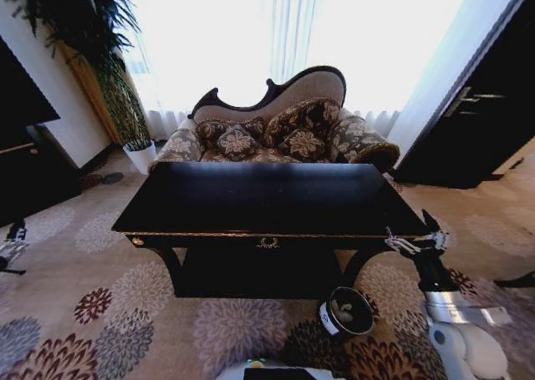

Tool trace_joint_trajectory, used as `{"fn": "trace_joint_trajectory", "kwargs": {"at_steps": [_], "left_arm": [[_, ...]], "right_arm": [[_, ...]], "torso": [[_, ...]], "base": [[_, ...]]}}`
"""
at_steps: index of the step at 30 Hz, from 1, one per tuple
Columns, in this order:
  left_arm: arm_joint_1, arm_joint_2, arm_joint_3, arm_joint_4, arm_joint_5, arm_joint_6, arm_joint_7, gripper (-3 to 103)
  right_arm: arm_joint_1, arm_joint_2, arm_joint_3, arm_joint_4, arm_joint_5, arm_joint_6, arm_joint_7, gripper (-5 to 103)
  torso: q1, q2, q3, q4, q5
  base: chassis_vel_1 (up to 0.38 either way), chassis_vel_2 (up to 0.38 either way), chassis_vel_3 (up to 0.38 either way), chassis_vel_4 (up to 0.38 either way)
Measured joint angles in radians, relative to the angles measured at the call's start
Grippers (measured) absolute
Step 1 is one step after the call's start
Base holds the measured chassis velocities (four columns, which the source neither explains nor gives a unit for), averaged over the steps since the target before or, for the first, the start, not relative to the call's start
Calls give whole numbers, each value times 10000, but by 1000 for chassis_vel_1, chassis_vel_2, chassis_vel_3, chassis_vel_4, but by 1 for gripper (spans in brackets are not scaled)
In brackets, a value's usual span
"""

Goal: Move to the front of the table and place the trash on the table into the trash bin.

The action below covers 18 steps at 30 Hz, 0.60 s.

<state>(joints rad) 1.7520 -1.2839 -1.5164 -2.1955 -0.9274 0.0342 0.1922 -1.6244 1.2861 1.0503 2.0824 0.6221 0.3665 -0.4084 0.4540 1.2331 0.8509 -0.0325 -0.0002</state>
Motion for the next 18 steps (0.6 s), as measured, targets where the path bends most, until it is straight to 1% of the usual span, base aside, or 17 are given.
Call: {"fn": "trace_joint_trajectory", "kwargs": {"at_steps": [4, 9, 18], "left_arm": [[22, -30, 37, -23, 109, -8, 14, 100], [-18, -97, 229, -66, 302, -9, 20, 100], [-53, -188, 481, -81, 550, -72, 46, 100]], "right_arm": [[-47, 61, 1, 23, 38, -18, -7, 100], [-143, 76, 113, -38, 96, 1, -14, 100], [-227, -55, 484, -307, 339, 16, -38, 100]], "torso": [[2, 0, 0, 1, 0], [2, -1, 0, 0, 1], [-2, 1, -1, 0, 0]], "base": [[103, -87, -107, 102], [166, -174, -188, 176], [291, -288, -278, 294]]}}
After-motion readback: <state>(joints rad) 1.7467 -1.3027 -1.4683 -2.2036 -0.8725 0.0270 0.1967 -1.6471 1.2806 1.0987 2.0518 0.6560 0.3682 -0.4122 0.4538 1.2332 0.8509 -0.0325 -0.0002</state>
